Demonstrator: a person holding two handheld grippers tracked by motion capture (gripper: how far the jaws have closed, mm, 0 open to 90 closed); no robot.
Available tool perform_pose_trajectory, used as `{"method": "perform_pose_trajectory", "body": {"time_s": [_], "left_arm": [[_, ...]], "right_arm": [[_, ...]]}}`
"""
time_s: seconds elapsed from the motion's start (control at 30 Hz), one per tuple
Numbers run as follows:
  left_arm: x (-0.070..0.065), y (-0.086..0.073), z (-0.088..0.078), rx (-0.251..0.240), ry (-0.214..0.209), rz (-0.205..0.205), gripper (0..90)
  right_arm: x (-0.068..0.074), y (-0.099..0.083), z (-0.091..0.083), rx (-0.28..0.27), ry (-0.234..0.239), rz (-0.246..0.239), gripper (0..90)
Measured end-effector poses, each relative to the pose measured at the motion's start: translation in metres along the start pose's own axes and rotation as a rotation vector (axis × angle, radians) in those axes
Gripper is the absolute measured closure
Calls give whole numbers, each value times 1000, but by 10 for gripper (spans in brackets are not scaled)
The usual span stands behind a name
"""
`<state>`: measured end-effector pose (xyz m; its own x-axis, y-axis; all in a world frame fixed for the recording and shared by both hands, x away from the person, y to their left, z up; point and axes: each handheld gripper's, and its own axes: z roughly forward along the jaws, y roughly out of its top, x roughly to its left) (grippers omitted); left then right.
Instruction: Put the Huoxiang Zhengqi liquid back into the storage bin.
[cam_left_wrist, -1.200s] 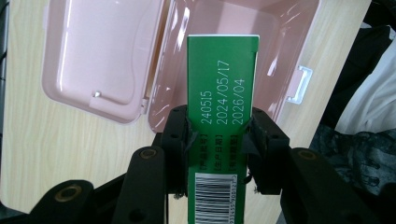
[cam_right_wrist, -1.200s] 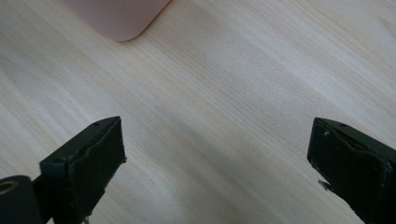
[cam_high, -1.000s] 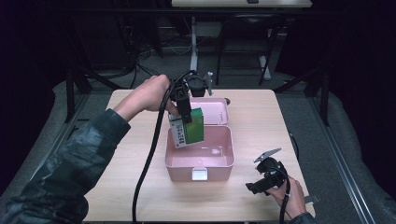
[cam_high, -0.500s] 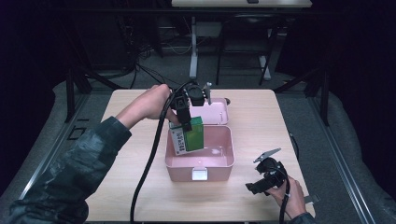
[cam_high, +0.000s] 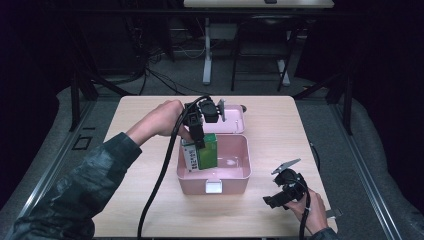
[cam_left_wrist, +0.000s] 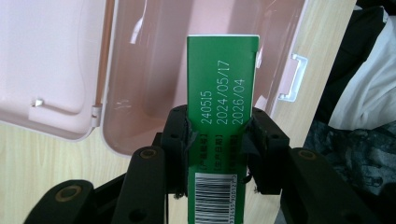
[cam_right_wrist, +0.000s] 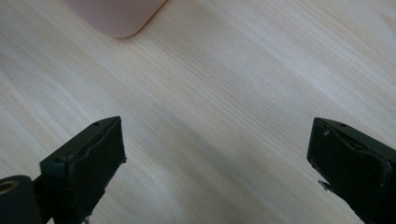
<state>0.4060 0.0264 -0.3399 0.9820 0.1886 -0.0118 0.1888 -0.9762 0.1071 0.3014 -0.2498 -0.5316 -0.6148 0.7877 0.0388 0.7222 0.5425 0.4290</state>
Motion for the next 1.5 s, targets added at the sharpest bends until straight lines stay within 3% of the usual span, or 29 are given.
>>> {"method": "perform_pose_trajectory", "body": {"time_s": [0.57, 0.77, 1.03, 1.27, 1.5], "left_arm": [[-4, -4, 28, 34, -15, 6, 639], [-14, -3, 36, 61, 18, 39, 639], [-20, -6, 45, 50, 6, 61, 638], [-24, -9, 53, 75, 15, 123, 638], [-26, -12, 60, 81, 3, 141, 638]], "right_arm": [[1, 0, 0, 1, 2, 4, 35], [1, 0, 1, 3, 2, 5, 35], [0, 0, 1, 6, -6, -1, 35], [0, 0, 2, 13, -6, 2, 35], [0, 0, 3, 15, -4, 3, 35]]}}
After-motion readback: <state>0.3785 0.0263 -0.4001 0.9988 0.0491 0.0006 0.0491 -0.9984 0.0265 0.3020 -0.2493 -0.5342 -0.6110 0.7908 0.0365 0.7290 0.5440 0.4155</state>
